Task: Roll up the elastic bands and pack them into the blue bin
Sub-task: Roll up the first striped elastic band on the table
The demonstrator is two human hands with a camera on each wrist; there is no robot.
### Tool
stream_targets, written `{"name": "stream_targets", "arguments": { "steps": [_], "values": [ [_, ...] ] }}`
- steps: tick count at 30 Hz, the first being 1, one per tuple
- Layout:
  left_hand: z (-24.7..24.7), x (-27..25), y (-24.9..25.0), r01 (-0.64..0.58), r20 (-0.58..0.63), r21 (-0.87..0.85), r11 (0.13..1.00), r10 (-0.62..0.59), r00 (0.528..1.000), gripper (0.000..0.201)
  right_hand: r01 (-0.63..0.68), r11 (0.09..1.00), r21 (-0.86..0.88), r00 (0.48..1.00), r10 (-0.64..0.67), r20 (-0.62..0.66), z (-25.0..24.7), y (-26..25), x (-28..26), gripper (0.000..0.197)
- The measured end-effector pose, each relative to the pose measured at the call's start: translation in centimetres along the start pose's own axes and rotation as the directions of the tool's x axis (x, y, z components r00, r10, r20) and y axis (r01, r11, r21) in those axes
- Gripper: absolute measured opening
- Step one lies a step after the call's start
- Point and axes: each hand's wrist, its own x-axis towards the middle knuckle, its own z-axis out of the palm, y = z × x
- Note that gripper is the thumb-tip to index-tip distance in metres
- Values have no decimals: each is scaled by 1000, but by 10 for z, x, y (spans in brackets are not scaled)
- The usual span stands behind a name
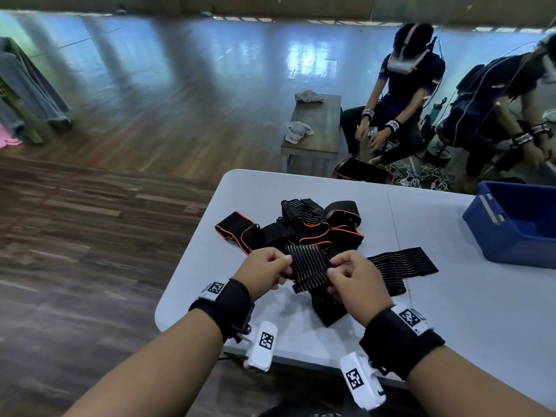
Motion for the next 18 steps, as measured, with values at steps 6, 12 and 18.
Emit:
{"name": "stream_targets", "arguments": {
  "steps": [6,12,18],
  "values": [
    [-32,15,-53,198,-256,536,821,-66,965,18,-35,991,128,999,30,35,-17,-5,3,24],
    [-26,19,-75,205,-265,743,638,0,964,26,-98,978,183,994,87,65,-23,-7,2,35],
    [-35,26,-76,241,-264,763,600,-52,963,17,-10,987,160,1000,6,21,-31,-10,-1,21]
  ]
}}
